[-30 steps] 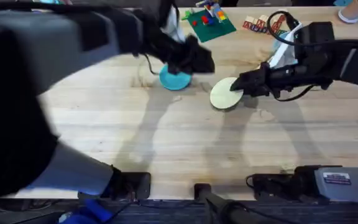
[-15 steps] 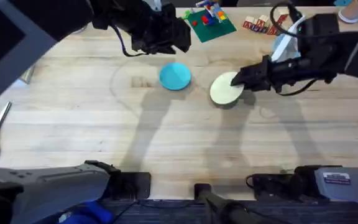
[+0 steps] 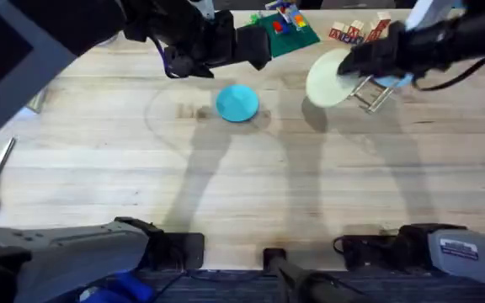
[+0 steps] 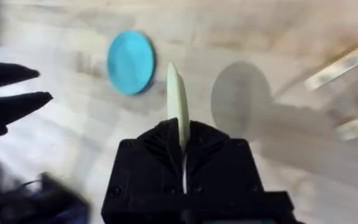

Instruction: Pick up the plates from the table one by one and place each into a slot on the dish rack.

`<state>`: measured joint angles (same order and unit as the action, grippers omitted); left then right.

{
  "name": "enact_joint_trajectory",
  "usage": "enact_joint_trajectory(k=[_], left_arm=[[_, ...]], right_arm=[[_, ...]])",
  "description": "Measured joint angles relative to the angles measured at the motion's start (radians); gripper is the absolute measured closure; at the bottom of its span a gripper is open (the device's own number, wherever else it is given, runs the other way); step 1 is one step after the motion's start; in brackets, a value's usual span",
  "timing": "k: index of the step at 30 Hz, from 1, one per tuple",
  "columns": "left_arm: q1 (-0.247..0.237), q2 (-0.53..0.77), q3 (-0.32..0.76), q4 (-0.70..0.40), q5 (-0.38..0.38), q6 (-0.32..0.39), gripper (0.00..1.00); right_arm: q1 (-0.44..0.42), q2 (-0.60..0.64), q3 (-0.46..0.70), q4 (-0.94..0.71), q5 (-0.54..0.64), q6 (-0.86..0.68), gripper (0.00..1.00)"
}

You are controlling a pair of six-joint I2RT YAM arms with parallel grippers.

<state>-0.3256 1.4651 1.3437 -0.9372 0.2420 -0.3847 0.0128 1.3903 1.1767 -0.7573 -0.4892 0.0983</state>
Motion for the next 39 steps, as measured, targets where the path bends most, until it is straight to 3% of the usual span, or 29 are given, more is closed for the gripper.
enact_joint_trajectory(k=[9, 20, 25, 32, 39], left_arm=[[0.0, 0.0, 0.0, -0.001, 0.0, 0.0, 0.005], [0.0, 0.0, 0.0, -0.001, 0.0, 0.0, 0.005], [0.0, 0.0, 0.0, -0.001, -0.001, 0.0, 0.005], [0.0, 0.0, 0.0, -0.002, -0.001, 0.0, 0.005], [0.0, 0.0, 0.0, -0.001, -0.001, 0.0, 0.005]], right_arm=[[0.0, -0.087, 0.099, 0.041, 0.268, -0.321, 0.97], [-0.005, -0.103, 0.1, 0.039, 0.454, -0.854, 0.97], [-0.047, -0.103, 0.1, 0.04, 0.523, -1.045, 0.97], [-0.151, -0.103, 0.1, 0.042, 0.507, -1.132, 0.97], [-0.181, -0.101, 0.1, 0.04, 0.425, -1.151, 0.97]])
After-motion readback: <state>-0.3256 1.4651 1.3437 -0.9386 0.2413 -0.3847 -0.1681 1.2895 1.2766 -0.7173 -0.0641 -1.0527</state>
